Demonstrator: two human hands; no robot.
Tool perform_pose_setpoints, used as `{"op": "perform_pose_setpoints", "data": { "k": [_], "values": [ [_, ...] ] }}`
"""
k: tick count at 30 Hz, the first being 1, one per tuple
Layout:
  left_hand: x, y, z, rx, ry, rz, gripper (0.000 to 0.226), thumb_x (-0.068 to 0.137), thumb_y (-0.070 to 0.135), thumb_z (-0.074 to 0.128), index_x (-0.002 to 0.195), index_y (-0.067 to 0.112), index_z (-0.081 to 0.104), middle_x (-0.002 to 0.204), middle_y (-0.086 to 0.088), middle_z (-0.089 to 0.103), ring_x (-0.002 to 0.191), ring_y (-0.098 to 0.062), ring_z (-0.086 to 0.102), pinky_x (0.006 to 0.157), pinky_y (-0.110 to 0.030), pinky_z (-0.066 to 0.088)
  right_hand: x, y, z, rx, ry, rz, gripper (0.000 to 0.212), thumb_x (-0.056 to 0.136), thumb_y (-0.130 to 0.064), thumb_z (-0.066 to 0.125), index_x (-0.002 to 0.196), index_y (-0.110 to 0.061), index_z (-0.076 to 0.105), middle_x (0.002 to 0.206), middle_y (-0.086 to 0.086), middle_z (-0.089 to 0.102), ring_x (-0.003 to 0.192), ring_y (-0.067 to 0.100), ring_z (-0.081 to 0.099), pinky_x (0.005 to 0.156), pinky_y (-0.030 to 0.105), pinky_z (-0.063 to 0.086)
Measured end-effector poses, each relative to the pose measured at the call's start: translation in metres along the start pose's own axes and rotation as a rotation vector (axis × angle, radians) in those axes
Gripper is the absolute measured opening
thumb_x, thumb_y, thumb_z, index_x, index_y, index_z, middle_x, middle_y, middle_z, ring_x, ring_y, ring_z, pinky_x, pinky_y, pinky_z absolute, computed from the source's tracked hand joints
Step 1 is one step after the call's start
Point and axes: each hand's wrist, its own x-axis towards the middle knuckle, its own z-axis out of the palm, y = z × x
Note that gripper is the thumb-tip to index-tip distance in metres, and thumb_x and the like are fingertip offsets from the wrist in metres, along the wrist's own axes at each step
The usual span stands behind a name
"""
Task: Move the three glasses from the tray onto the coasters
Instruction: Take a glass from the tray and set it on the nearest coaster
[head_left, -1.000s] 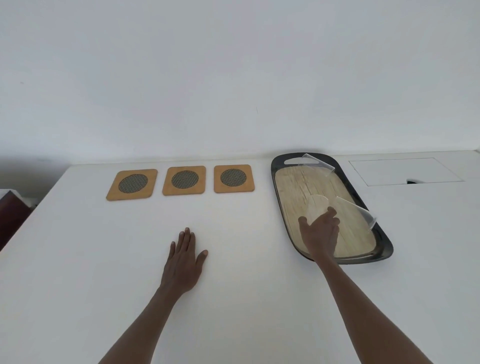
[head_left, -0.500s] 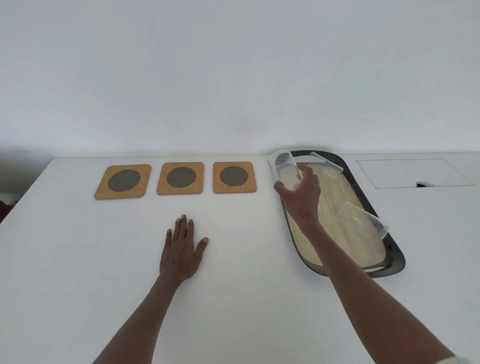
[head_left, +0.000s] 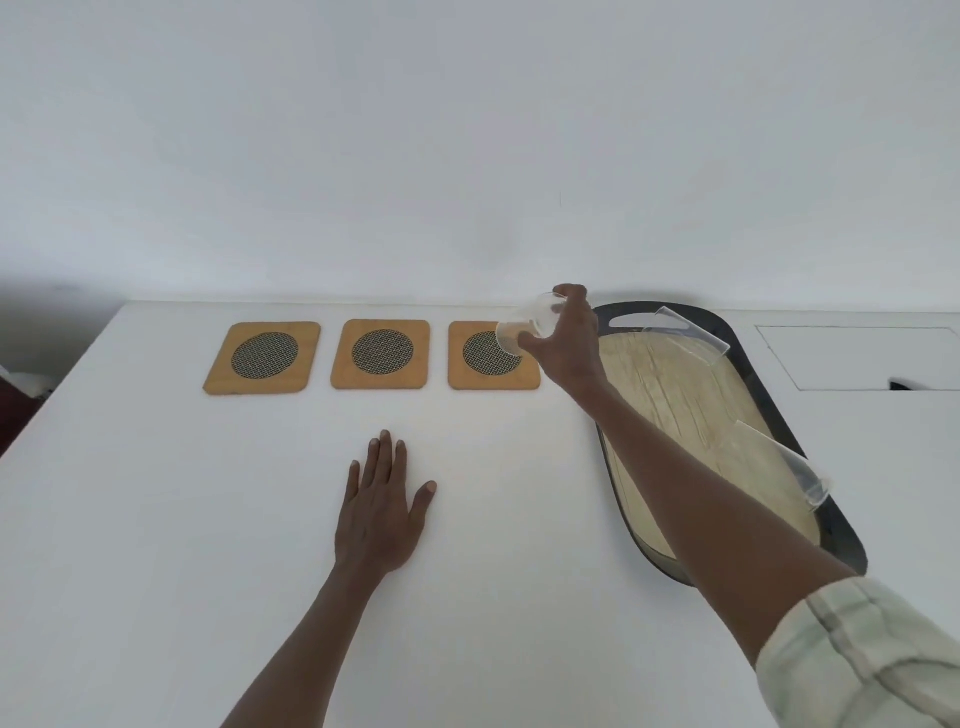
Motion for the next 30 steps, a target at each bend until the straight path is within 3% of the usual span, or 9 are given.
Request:
{"op": "perform_pose_setpoints", "data": {
  "k": [6,11,30],
  "values": [
    [0.001,-0.001,0.001,0.004,0.003,-0.002,0.076,0.097,0.059,0.017,0.155,0.011,0.009,0.163,-0.005,-0.005,0.15,-0.017,-0.007,0.122,-0.04,0.001,0.02,0.001,0.018,-0.081,-0.092,-0.027,0.074,0.075,-0.024,0.076,0.14,-0.017,0.041,0.122,0.019,0.055,0.123,0.035,0.045,0.091,0.031,0.035],
    [0.0,-0.001,0.001,-0.008,0.01,-0.002,0.075,0.097,0.059,0.019,0.155,0.012,0.009,0.163,-0.004,-0.005,0.15,-0.015,-0.008,0.122,-0.04,0.002,0.027,-0.001,0.028,-0.11,-0.167,-0.014,0.08,0.081,-0.029,0.074,0.149,-0.019,0.034,0.128,0.019,0.052,0.13,0.033,0.039,0.102,0.037,0.036],
    [0.0,-0.002,0.003,-0.012,0.034,-0.004,0.072,0.098,0.057,0.023,0.155,0.013,0.013,0.164,-0.005,-0.001,0.15,-0.015,-0.007,0.122,-0.041,0.006,0.046,-0.009,0.059,-0.202,-0.229,0.016,0.081,0.081,-0.037,0.076,0.147,-0.014,0.034,0.134,0.019,0.048,0.132,0.033,0.036,0.099,0.039,0.038]
  ]
}}
